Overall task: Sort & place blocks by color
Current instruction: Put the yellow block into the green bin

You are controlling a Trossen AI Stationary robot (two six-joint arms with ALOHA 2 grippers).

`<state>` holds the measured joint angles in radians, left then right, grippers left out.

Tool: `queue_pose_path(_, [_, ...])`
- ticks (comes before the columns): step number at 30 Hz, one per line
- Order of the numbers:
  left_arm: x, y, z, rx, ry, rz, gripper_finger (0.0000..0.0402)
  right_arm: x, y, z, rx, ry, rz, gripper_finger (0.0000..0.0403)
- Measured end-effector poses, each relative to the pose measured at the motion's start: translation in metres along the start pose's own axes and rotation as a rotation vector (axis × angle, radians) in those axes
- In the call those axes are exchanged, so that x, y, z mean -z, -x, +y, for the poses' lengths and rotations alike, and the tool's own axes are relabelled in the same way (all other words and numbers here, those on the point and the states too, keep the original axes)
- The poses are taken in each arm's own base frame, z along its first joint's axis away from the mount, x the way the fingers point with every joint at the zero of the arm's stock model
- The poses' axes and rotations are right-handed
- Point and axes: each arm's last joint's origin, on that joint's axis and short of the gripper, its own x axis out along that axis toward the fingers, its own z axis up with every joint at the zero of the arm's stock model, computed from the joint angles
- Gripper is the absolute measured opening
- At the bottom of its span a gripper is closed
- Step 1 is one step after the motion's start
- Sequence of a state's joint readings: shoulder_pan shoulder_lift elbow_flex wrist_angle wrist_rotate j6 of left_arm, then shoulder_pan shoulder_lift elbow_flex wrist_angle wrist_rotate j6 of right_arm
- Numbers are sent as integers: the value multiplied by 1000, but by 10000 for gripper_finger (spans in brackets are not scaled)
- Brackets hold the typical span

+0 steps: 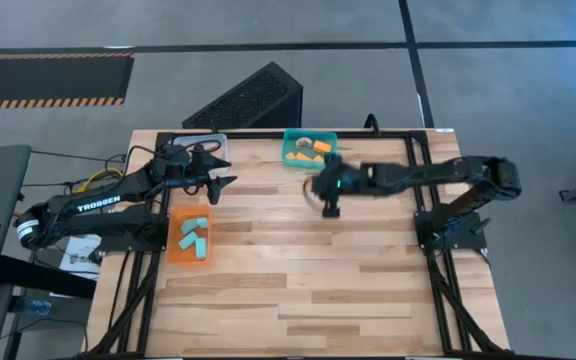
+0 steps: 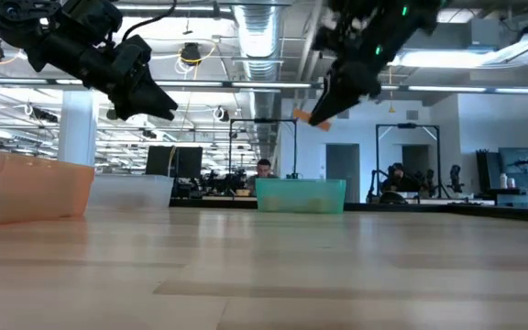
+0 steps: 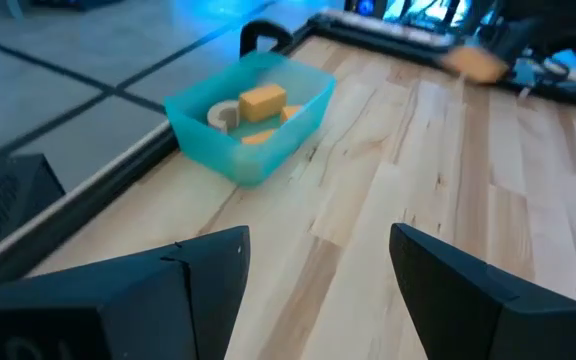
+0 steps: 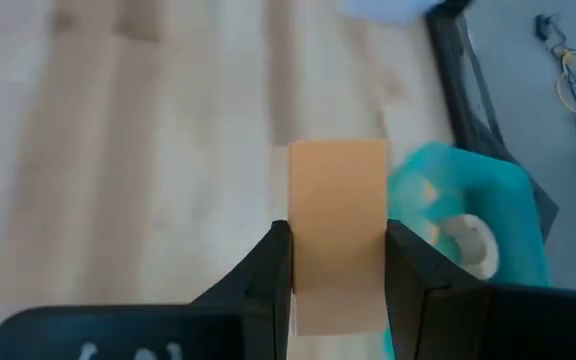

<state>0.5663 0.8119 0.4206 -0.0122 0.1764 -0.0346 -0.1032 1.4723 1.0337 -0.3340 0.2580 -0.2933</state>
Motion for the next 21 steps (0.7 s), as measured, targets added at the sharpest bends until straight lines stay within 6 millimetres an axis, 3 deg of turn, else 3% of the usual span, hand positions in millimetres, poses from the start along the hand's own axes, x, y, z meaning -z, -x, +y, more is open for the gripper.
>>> queue_pose_path(8, [-11,-1,-3,82,-46,-114,226,42,-41,-72,-4,-54,-57,109])
queue_pose_path(14, [-14,0,-3,104,-54,-142,226,69,-68,-106,4,-77,-56,109])
queue_pose_path(21, [-14,0,-3,102,-67,-140,226,92,-75,-129,7,-128,-36,109])
